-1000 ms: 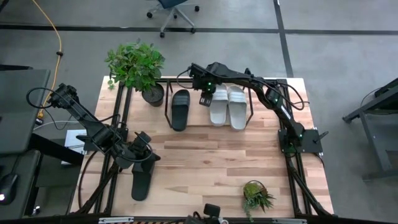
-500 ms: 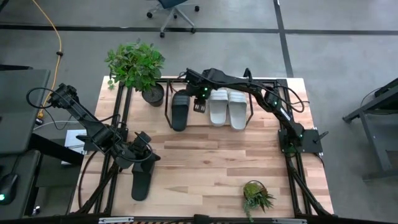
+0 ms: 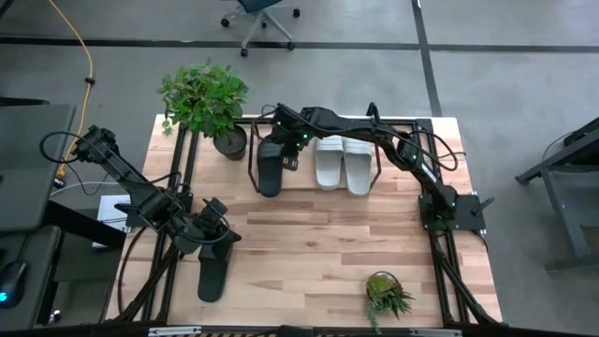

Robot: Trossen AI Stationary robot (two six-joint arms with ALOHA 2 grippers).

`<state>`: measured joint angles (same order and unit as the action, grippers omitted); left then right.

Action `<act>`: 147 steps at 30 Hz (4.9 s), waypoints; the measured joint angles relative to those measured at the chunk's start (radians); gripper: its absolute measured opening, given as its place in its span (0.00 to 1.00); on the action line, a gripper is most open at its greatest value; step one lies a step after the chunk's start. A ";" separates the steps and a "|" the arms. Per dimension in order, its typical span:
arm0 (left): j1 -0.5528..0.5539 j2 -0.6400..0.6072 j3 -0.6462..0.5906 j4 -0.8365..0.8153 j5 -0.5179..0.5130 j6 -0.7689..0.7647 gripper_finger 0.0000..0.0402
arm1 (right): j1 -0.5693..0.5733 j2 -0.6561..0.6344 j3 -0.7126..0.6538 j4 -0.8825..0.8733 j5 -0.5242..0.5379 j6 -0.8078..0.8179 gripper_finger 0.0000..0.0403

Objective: Pick and place slides into the shelf
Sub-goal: Adjust the slippers on the shelf, then put the black slipper on the shelf

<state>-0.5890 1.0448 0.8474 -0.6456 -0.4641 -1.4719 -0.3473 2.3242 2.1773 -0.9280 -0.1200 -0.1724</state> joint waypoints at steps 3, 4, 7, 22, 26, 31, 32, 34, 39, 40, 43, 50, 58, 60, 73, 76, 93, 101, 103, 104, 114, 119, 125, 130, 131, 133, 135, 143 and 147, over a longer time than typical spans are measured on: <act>0.000 0.000 0.000 0.000 0.000 0.000 0.01 | -0.002 0.003 0.000 0.032 -0.008 0.023 0.28; 0.000 0.000 0.000 0.000 0.000 0.000 0.01 | -0.002 0.007 0.000 0.045 -0.013 0.034 0.28; 0.000 0.000 0.000 0.000 0.000 0.000 0.01 | -0.002 0.014 0.000 0.048 -0.012 0.060 0.28; 0.000 0.000 0.000 0.000 0.015 0.000 0.01 | -0.006 -0.013 0.000 -0.058 -0.018 0.068 0.28; 0.000 0.000 0.000 -0.004 0.097 0.011 0.01 | -0.005 -0.077 0.000 -0.063 -0.085 0.071 0.28; 0.000 0.000 0.000 -0.016 0.256 0.036 0.01 | 0.012 -0.176 0.000 -0.111 -0.216 0.104 0.28; 0.000 0.000 0.000 -0.021 0.289 0.041 0.01 | 0.022 -0.195 0.000 -0.122 -0.242 0.105 0.28; 0.000 0.000 0.000 -0.037 0.351 0.051 0.01 | 0.049 -0.230 0.000 -0.129 -0.279 0.105 0.28; 0.000 0.000 0.000 -0.165 0.392 0.067 0.01 | 0.139 -0.285 0.000 -0.155 -0.272 0.096 0.28; 0.001 0.000 0.000 -0.193 0.403 0.077 0.01 | 0.157 -0.294 0.000 -0.159 -0.260 0.097 0.28; 0.001 -0.010 0.000 -0.286 0.413 0.088 0.02 | 0.206 -0.316 0.000 -0.171 -0.227 0.110 0.28; 0.001 -0.024 0.001 -0.317 0.538 0.211 0.25 | 0.293 -0.351 0.000 -0.198 -0.168 0.187 0.28; 0.000 -0.017 0.001 -0.294 0.669 0.410 0.47 | 0.374 -0.366 0.000 -0.275 0.084 0.369 0.28; -0.001 0.002 0.000 -0.292 0.645 0.410 0.48 | 0.393 -0.366 0.000 -0.267 0.121 0.442 0.28; -0.098 0.167 0.000 -0.337 0.436 0.470 0.30 | 0.525 -0.366 0.000 -0.333 0.362 0.749 0.28; -0.123 0.198 0.000 -0.333 0.408 0.428 0.29 | 0.548 -0.366 0.000 -0.362 0.392 0.778 0.28; -0.197 0.371 0.164 -0.426 0.272 0.315 0.29 | 0.633 -0.367 0.000 -0.519 0.461 0.794 0.28; -0.205 0.496 0.309 -0.534 0.203 0.305 0.29 | 0.683 -0.368 0.000 -0.555 0.517 0.801 0.28; -0.211 0.527 0.341 -0.574 0.162 0.305 0.29 | 0.693 -0.368 0.000 -0.561 0.540 0.802 0.28; -0.211 0.542 0.357 -0.578 0.151 0.305 0.29 | 0.696 -0.368 0.000 -0.562 0.547 0.802 0.28; -0.240 0.591 0.407 -0.615 0.088 0.288 0.29 | 0.743 -0.368 0.000 -0.604 0.630 0.884 0.28; -0.271 0.590 0.395 -0.620 0.080 0.282 0.29 | 0.764 -0.368 0.000 -0.606 0.649 0.913 0.28; -0.291 0.590 0.394 -0.594 0.106 0.283 0.29 | 0.774 -0.368 0.000 -0.606 0.668 0.932 0.28; -0.288 0.590 0.394 -0.578 0.188 0.266 0.29 | 0.774 -0.368 0.000 -0.606 0.671 0.931 0.28; -0.288 0.590 0.394 -0.576 0.195 0.247 0.29 | 0.774 -0.368 0.000 -0.606 0.676 0.932 0.28; -0.289 0.590 0.394 -0.578 0.195 0.214 0.29 | 0.774 -0.368 0.000 -0.606 0.689 0.932 0.28; -0.289 0.590 0.394 -0.598 0.188 0.196 0.29 | 0.774 -0.368 0.000 -0.605 0.693 0.932 0.28; -0.313 0.599 0.393 -0.661 0.151 0.159 0.29 | 0.774 -0.368 0.000 -0.605 0.699 0.932 0.28; -0.354 0.612 0.393 -0.660 0.100 0.162 0.29 | 0.774 -0.368 0.000 -0.602 0.714 0.932 0.28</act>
<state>-0.9432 1.6571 1.2404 -1.3053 -0.3645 -1.3099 0.4263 1.9560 2.1773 -1.5299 0.5941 0.7593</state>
